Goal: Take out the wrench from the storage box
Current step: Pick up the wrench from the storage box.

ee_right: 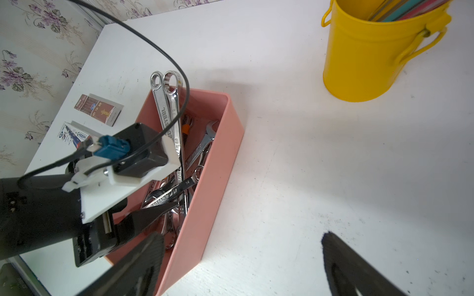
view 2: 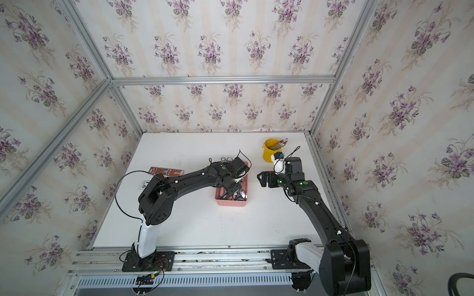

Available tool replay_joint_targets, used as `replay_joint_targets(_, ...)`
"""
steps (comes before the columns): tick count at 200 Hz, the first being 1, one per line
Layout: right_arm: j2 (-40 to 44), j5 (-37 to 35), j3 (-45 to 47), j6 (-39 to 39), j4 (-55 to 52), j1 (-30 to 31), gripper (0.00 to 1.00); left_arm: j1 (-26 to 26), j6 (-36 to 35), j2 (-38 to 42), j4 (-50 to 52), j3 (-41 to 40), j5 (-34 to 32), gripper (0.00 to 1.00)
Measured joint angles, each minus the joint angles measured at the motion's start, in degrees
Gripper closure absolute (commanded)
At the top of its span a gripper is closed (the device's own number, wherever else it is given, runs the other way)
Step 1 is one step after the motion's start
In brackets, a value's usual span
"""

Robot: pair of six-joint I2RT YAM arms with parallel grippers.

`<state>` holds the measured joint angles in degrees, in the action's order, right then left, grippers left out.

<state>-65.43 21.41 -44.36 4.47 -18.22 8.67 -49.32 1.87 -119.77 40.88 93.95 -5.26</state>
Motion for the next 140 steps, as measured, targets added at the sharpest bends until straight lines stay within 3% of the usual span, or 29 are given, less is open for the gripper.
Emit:
replay_joint_targets(15,-0.11,0.0,0.0,0.0,0.0,0.0,0.0,-0.22,0.0,-0.63,0.07,0.31,-0.46,0.55)
replay_joint_targets(124,-0.68,-0.28,-0.28,0.0,0.07,-0.04,0.0,-1.09,1.62,-0.52,2.49,2.49,-2.08,0.9)
replay_joint_targets(140,-0.68,-0.24,-0.31,0.04,0.07,-0.04,0.0,-1.18,2.67,0.04,3.45,3.08,-2.43,0.91)
